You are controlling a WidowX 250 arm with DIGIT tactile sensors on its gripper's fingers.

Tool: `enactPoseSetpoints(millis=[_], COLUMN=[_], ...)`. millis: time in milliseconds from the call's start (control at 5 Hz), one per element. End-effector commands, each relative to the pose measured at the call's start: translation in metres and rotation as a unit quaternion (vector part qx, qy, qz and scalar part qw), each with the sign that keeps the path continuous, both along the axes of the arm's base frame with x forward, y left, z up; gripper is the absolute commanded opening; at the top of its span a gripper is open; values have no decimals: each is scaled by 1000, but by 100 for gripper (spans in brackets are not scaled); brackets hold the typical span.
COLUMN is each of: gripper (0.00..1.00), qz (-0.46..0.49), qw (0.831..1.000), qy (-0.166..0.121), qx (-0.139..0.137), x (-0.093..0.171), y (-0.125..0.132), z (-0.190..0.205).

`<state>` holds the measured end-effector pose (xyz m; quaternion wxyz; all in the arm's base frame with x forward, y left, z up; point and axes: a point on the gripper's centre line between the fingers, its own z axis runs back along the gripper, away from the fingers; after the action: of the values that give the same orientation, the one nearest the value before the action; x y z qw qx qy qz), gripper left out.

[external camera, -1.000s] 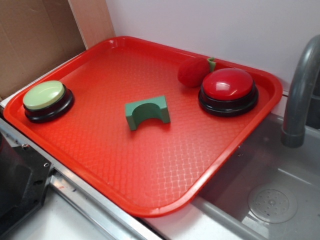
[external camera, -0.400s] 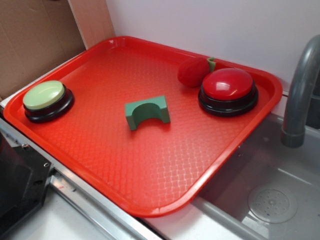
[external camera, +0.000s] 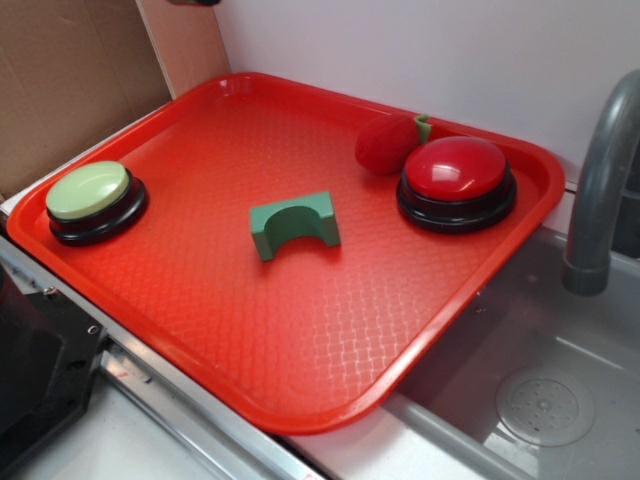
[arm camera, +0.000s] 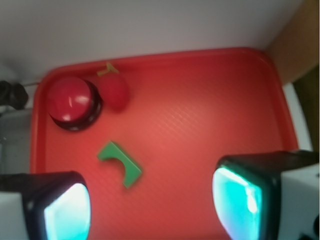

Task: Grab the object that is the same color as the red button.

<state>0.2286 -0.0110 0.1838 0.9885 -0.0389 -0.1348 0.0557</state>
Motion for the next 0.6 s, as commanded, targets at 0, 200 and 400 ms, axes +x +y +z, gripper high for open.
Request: enactPoseSetpoints(millis=[0,200,400], gripper=[100,100,100], qz=[5,12,45], qw=[999,1000,998], qy=[-36,13,31], qx=[-20,-25,12], x=[61,80,90], y=[-26,-40,-48], z=[-38,-66,-82])
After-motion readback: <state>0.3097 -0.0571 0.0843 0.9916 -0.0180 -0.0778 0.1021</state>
